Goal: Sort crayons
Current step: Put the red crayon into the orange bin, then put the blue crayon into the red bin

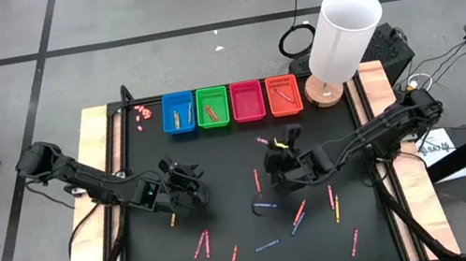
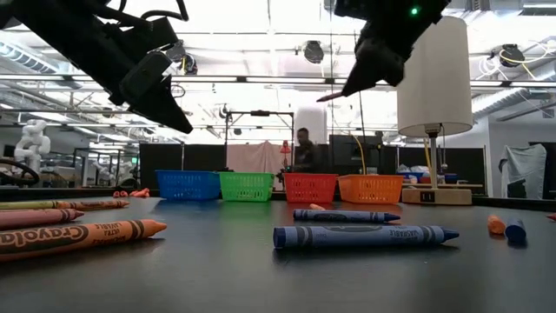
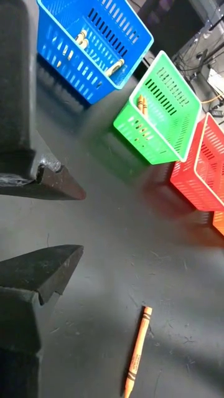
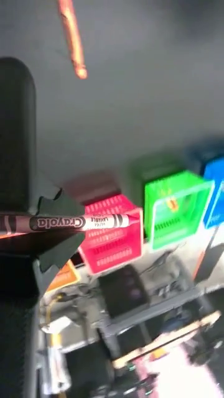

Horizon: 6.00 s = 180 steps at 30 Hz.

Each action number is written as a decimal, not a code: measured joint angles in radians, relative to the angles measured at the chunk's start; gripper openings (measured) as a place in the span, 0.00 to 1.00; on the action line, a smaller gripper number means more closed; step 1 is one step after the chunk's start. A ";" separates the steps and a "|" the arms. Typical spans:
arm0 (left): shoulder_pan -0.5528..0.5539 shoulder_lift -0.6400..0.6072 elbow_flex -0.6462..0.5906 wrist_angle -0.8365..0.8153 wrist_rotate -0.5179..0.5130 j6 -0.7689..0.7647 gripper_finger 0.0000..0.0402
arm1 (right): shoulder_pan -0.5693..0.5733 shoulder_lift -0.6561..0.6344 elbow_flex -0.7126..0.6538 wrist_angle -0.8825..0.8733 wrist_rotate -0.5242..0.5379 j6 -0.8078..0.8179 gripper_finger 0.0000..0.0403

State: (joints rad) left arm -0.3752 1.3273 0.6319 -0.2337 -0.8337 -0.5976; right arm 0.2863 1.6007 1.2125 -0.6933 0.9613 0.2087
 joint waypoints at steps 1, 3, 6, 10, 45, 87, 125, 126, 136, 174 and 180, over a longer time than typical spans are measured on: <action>0.000 0.000 0.000 0.000 0.000 0.000 0.31 | -0.007 0.000 -0.008 0.001 0.015 0.026 0.01; 0.000 0.000 0.000 0.000 0.000 0.000 0.31 | -0.024 -0.001 -0.030 -0.001 0.058 0.072 0.01; 0.000 0.000 0.000 0.000 0.000 0.000 0.31 | -0.063 -0.001 -0.065 0.000 0.090 0.153 0.01; 0.000 0.000 0.000 0.000 0.000 0.001 0.31 | -0.124 0.000 -0.109 0.007 0.087 0.284 0.01; 0.078 0.000 0.000 0.125 -0.026 0.002 0.31 | -0.591 0.001 -0.450 0.678 -0.049 0.216 0.02; 0.035 0.001 0.000 0.291 0.289 0.158 0.31 | 0.069 -0.013 -0.449 0.808 -0.702 0.123 0.42; 0.014 0.001 0.000 0.197 0.254 0.133 0.31 | 0.102 0.232 -0.447 0.967 -0.648 0.112 0.02; 0.014 0.001 0.000 0.182 0.254 0.132 0.31 | 0.102 0.232 -0.447 0.968 -0.648 0.112 0.02; -0.004 0.001 0.000 0.143 0.256 0.080 0.31 | 0.103 0.222 -0.449 1.021 -0.680 0.045 0.01; -0.030 0.001 0.000 0.097 0.120 0.053 0.31 | 0.099 -0.149 -0.449 1.002 -0.667 -0.730 0.00; -0.030 0.001 0.000 0.097 0.071 0.053 0.31 | 0.099 -0.173 -0.449 1.003 -0.667 -0.805 0.00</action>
State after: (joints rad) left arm -0.4053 1.3281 0.6319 -0.1364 -0.7632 -0.5442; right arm 0.3851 1.4275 0.7635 0.3092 0.2944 -0.5965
